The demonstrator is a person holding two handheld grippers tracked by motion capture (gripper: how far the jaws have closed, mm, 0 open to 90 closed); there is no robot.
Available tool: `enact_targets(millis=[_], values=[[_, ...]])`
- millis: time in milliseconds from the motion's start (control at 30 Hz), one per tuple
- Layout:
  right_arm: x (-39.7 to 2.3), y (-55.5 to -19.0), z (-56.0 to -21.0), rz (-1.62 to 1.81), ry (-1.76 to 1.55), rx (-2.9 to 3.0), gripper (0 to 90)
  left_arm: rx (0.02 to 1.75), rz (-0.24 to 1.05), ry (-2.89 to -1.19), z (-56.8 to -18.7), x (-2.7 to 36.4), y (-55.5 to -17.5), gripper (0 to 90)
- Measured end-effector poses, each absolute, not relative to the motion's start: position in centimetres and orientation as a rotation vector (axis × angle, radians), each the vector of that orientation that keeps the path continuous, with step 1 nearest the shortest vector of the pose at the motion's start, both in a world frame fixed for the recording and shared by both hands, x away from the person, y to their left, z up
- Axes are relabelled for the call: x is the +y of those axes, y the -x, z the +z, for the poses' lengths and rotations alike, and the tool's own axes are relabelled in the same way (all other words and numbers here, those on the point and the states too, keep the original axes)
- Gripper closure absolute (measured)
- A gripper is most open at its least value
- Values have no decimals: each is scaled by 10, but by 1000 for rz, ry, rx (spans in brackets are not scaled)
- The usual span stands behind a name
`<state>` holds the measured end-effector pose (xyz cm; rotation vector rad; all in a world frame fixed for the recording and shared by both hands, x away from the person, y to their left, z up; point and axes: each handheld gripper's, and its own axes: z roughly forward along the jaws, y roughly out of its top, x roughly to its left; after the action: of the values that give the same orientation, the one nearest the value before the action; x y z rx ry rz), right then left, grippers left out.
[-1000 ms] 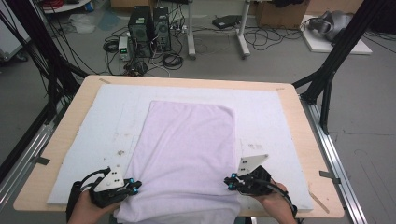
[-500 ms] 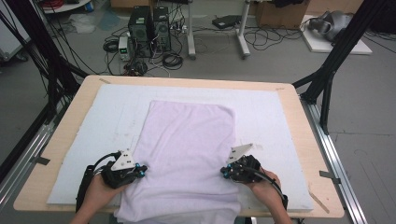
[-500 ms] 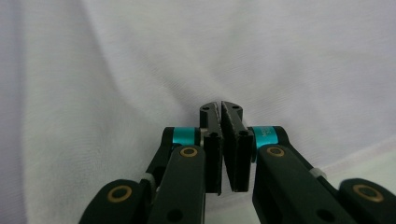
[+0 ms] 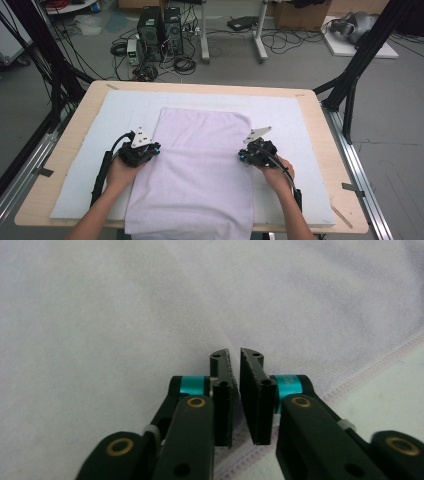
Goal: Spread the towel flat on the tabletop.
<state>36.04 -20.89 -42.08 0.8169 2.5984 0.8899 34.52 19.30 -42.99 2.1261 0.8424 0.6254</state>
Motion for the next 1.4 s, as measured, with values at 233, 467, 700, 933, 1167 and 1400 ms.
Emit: enact_targets(millis=[233, 467, 700, 933, 1167, 1400], values=[[-219, -342, -402, 1008, -817, 2539, 687, 782, 611, -2064, -408, 202, -320, 605], [-213, -285, -401, 1179, -611, 2607, 626, 674, 557, -2083, -414, 203, -269, 556], [-212, -260, -429, 1129, -564, 2750, 603, 665, 480, -2161, -434, 206, -240, 499], [-214, -251, -442, 1165, -544, 2783, 869, 599, 400, -2217, -446, 202, -227, 869], [-223, -220, -429, 1221, -466, 2821, 872, 582, 283, -2164, -431, 212, -190, 881], [-221, -221, -406, 1265, -412, 2751, 688, 552, 385, -2165, -420, 210, -188, 632]])
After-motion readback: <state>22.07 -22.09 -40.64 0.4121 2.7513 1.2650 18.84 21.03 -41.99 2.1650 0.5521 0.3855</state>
